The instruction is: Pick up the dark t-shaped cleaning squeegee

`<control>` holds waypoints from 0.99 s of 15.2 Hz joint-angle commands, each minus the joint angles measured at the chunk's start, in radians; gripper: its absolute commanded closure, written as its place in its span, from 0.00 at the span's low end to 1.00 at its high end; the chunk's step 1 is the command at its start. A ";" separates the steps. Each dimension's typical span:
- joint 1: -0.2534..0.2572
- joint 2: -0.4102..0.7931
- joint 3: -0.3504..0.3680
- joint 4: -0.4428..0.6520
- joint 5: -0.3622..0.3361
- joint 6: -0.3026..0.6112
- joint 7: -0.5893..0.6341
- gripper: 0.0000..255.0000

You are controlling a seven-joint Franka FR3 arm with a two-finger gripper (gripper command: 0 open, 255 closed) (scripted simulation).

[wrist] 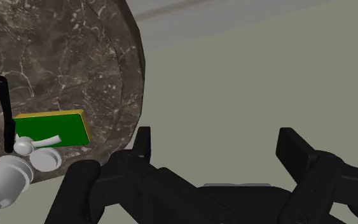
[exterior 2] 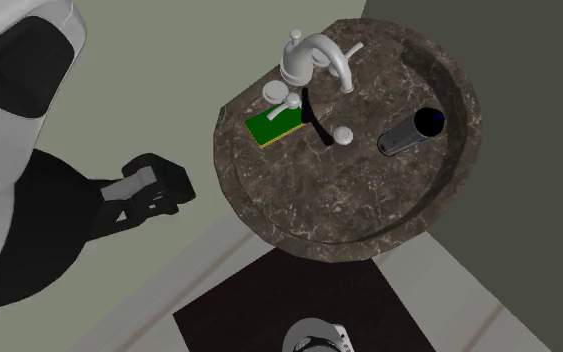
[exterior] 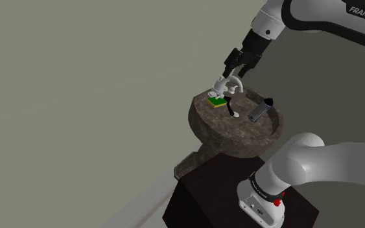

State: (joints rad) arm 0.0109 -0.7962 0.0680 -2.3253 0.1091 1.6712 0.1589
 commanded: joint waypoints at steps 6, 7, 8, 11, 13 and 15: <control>-0.064 0.107 -0.061 -0.015 0.005 0.103 0.030 0.00; -0.075 0.130 -0.073 -0.017 0.007 0.123 0.035 0.00; -0.087 0.152 -0.086 -0.018 0.010 0.143 0.041 0.00; -0.120 0.222 -0.124 -0.019 0.020 0.201 0.055 0.00; -0.140 0.270 -0.150 -0.018 0.029 0.238 0.063 0.00; -0.160 0.318 -0.176 -0.016 0.040 0.274 0.070 0.00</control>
State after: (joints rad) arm -0.1394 -0.5045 -0.0961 -2.3430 0.1429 1.9244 0.2232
